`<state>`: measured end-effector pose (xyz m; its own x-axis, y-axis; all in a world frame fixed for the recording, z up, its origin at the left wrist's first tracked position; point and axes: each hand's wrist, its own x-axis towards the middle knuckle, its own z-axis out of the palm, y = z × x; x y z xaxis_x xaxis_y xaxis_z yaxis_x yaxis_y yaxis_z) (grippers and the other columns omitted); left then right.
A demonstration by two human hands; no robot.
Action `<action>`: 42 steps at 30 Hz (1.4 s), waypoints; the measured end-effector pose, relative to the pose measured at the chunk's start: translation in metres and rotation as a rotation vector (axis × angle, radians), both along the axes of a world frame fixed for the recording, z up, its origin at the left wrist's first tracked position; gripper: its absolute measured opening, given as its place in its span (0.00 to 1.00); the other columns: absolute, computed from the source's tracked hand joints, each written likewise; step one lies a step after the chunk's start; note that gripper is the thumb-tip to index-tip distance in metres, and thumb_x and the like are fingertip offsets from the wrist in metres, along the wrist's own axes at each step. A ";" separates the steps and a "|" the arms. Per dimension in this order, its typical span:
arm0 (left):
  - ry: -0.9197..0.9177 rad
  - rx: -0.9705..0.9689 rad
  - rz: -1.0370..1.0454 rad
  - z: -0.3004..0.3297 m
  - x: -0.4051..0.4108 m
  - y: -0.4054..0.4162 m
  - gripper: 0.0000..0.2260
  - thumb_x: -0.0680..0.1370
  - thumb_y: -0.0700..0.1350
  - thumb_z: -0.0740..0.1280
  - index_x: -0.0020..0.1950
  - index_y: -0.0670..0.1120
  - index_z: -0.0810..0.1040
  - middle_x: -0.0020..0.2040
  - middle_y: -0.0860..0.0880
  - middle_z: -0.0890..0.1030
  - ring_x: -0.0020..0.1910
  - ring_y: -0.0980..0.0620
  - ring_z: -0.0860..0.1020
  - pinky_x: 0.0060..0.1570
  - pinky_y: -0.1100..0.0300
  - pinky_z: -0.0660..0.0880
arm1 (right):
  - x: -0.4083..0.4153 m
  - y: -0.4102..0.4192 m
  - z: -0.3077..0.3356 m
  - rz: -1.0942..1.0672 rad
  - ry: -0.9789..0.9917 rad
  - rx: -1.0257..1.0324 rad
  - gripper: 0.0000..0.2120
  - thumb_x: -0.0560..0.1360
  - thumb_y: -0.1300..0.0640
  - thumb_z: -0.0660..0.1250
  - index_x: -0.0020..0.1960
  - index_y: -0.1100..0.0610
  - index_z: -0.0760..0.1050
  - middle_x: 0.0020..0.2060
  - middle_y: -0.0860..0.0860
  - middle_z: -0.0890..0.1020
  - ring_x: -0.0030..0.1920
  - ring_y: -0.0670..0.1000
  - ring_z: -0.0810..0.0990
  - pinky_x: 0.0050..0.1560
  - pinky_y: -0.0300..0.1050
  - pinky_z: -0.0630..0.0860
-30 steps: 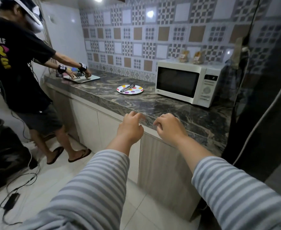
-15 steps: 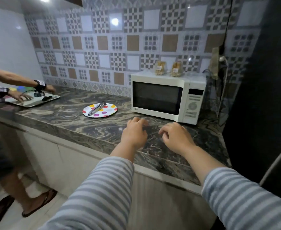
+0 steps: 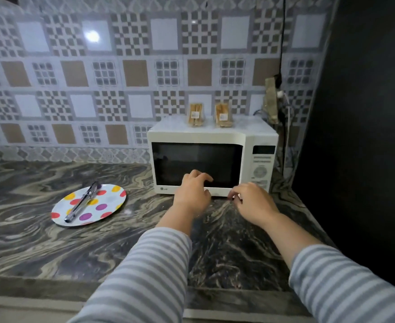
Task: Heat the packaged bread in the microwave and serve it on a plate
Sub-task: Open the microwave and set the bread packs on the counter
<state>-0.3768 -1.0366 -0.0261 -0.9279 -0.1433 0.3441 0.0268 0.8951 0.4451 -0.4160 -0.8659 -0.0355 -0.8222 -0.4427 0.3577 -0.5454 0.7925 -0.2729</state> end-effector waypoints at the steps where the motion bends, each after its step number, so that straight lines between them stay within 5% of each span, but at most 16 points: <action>1: 0.005 0.001 -0.005 0.003 -0.009 -0.002 0.16 0.77 0.42 0.63 0.65 0.52 0.73 0.65 0.51 0.70 0.65 0.50 0.67 0.57 0.51 0.73 | -0.008 -0.002 0.003 -0.009 0.006 0.001 0.12 0.78 0.58 0.60 0.53 0.50 0.81 0.52 0.48 0.81 0.57 0.52 0.75 0.54 0.47 0.74; 9: 0.079 -0.068 -0.031 0.028 -0.093 0.002 0.20 0.76 0.44 0.63 0.69 0.52 0.69 0.68 0.50 0.69 0.68 0.48 0.65 0.60 0.50 0.70 | -0.094 -0.001 0.035 -0.029 0.119 -0.029 0.16 0.76 0.61 0.60 0.62 0.52 0.76 0.60 0.49 0.77 0.64 0.52 0.70 0.61 0.49 0.71; 15: 0.167 -0.221 0.005 0.037 -0.162 0.031 0.31 0.76 0.56 0.65 0.75 0.50 0.58 0.74 0.51 0.59 0.75 0.49 0.55 0.74 0.45 0.54 | -0.178 0.022 0.063 -0.111 0.201 -0.022 0.22 0.79 0.61 0.56 0.73 0.57 0.64 0.73 0.54 0.66 0.75 0.53 0.59 0.75 0.49 0.54; 20: 0.171 -0.369 0.011 0.034 -0.210 0.051 0.39 0.74 0.66 0.62 0.77 0.49 0.53 0.76 0.50 0.56 0.77 0.49 0.49 0.73 0.37 0.41 | -0.216 0.038 0.070 -0.116 0.123 0.166 0.25 0.81 0.57 0.54 0.77 0.56 0.55 0.77 0.53 0.56 0.77 0.51 0.52 0.77 0.51 0.47; 26: 0.249 -0.392 0.102 0.033 -0.232 0.071 0.40 0.69 0.71 0.62 0.73 0.49 0.60 0.70 0.49 0.62 0.72 0.47 0.58 0.73 0.39 0.43 | -0.232 0.048 0.064 -0.064 0.191 0.244 0.28 0.81 0.51 0.56 0.78 0.55 0.52 0.78 0.52 0.55 0.77 0.51 0.53 0.76 0.48 0.49; 33: 0.312 -0.499 0.176 0.036 -0.241 0.070 0.43 0.65 0.73 0.64 0.69 0.45 0.63 0.65 0.47 0.66 0.64 0.44 0.64 0.65 0.50 0.61 | -0.231 0.048 0.064 -0.046 0.193 0.237 0.28 0.81 0.51 0.55 0.78 0.55 0.50 0.78 0.52 0.53 0.77 0.51 0.51 0.75 0.46 0.47; 42: 0.281 -0.501 0.157 0.045 -0.245 0.070 0.44 0.62 0.72 0.68 0.67 0.44 0.64 0.63 0.46 0.67 0.63 0.45 0.64 0.63 0.52 0.63 | -0.229 0.048 0.067 -0.060 0.170 0.230 0.28 0.81 0.50 0.56 0.78 0.54 0.51 0.78 0.51 0.54 0.77 0.50 0.52 0.75 0.46 0.48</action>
